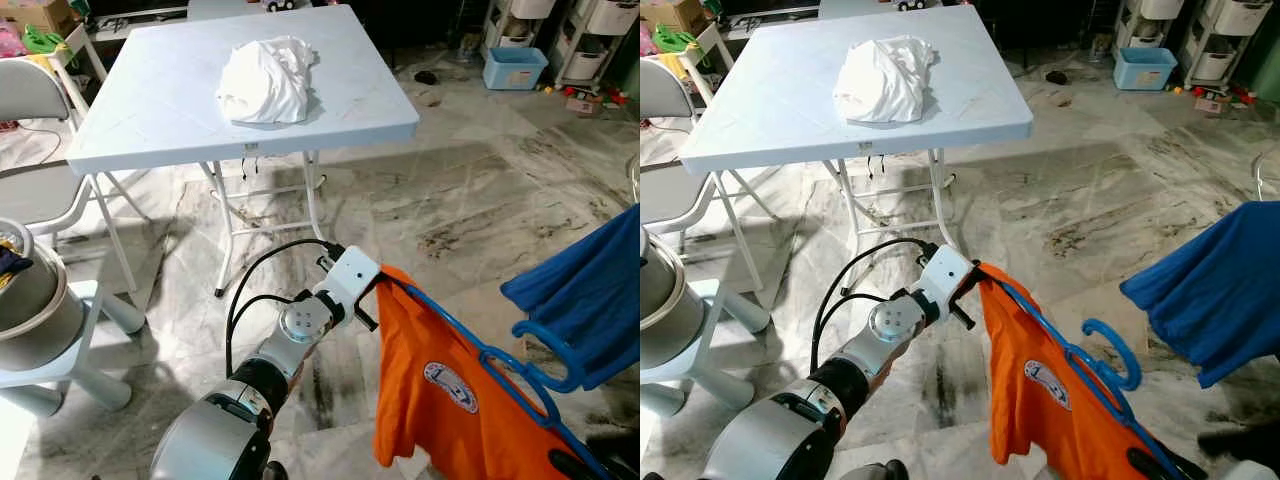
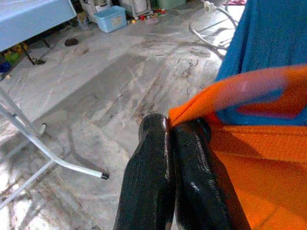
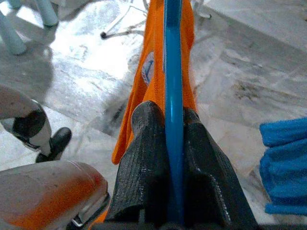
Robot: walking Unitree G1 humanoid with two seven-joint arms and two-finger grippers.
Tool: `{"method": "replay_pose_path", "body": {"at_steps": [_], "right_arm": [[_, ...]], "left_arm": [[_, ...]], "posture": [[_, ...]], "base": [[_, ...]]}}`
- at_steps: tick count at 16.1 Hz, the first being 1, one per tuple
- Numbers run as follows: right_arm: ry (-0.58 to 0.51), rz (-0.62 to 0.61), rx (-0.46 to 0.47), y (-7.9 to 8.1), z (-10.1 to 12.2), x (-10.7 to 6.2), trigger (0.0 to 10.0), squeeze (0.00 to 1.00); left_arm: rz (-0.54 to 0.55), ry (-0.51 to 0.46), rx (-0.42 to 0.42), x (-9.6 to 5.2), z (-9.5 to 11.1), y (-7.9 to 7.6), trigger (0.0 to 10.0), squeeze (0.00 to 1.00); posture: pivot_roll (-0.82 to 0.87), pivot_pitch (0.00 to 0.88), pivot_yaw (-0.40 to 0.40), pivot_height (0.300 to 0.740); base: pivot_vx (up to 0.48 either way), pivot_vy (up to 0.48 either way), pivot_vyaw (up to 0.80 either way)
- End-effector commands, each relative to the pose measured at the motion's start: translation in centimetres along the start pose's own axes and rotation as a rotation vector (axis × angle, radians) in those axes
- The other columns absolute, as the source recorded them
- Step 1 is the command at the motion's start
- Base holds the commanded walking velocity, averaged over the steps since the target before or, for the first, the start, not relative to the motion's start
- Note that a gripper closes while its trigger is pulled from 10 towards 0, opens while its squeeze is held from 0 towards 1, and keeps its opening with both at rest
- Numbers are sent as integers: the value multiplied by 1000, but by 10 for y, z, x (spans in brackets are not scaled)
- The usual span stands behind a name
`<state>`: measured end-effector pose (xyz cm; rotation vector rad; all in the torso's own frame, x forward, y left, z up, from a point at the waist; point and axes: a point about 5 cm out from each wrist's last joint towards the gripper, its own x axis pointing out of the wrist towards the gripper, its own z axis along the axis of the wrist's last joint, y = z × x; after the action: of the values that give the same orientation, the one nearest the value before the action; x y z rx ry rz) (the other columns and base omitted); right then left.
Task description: Hang hanger
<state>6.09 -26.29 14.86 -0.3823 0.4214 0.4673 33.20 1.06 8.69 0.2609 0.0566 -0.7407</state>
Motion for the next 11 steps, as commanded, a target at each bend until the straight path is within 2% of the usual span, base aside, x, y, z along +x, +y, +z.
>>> {"method": "replay_pose_path", "body": {"at_steps": [1, 3, 5, 7, 8, 11], "right_arm": [[190, 25, 33, 1, -22, -26, 10000, 0], [278, 90, 24, 6, -32, -33, 10000, 0], [367, 90, -30, 3, -42, -36, 10000, 0], [339, 89, -30, 2, -39, -31, 10000, 0], [238, 21, -12, -4, -29, -23, 10000, 0], [143, -103, -28, -14, -20, -14, 10000, 0]], "left_arm": [[250, 21, -102, -8, 2, 45, 0, 0], [252, 16, -105, -7, 4, 47, 0, 0], [253, 9, -106, -6, 7, 48, 0, 0], [251, 10, -107, -6, 7, 48, 0, 0], [247, 16, -110, -7, 5, 46, 0, 0], [240, 22, -118, -8, 1, 43, 0, 0]], "posture": [[-146, 117, 46, 740], [-144, 117, 46, 740], [-145, 118, 48, 740], [-142, 120, 47, 740], [-142, 121, 47, 740], [-142, 119, 45, 740]], "base": [[0, 0, 0], [0, 0, 0], [0, 0, 0], [0, 0, 0], [0, 0, 0], [0, 0, 0]]}}
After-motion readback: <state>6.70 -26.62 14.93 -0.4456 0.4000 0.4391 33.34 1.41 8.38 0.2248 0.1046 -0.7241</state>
